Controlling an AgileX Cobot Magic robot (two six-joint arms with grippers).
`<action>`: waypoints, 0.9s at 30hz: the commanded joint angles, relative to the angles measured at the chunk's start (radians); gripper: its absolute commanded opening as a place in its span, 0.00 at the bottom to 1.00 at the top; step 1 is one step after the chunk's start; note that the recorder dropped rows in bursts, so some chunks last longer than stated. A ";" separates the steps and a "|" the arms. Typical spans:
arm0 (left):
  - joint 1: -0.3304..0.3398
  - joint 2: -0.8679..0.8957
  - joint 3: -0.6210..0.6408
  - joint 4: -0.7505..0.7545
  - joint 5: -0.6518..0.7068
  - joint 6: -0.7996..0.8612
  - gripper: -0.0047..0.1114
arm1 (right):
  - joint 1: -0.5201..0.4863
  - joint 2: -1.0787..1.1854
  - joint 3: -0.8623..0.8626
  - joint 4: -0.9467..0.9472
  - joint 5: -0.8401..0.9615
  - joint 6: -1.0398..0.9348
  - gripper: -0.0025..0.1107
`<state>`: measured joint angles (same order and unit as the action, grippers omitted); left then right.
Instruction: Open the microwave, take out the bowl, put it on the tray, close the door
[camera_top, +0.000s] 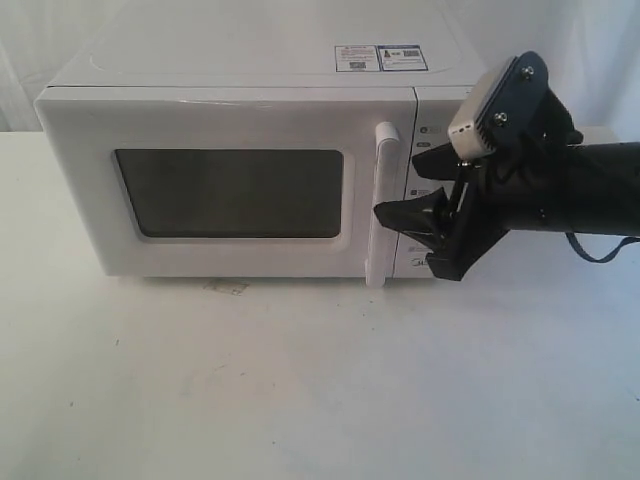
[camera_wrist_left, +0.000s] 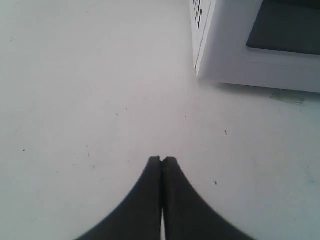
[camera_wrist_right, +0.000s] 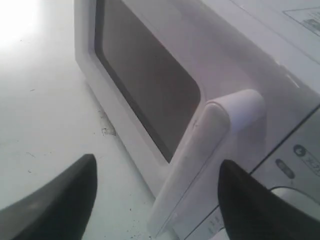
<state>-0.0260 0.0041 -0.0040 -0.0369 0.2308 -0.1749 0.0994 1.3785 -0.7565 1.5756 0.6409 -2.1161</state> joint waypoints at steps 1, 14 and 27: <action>0.002 -0.004 0.004 -0.003 0.000 -0.001 0.04 | -0.006 0.014 -0.020 0.044 -0.022 -0.018 0.58; 0.002 -0.004 0.004 -0.003 0.000 -0.001 0.04 | -0.006 0.104 -0.070 0.088 0.008 -0.018 0.58; 0.002 -0.004 0.004 -0.003 0.000 -0.001 0.04 | -0.006 0.174 -0.117 0.134 0.069 -0.018 0.58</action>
<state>-0.0260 0.0041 -0.0040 -0.0369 0.2308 -0.1749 0.0994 1.5335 -0.8591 1.6846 0.6794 -2.1161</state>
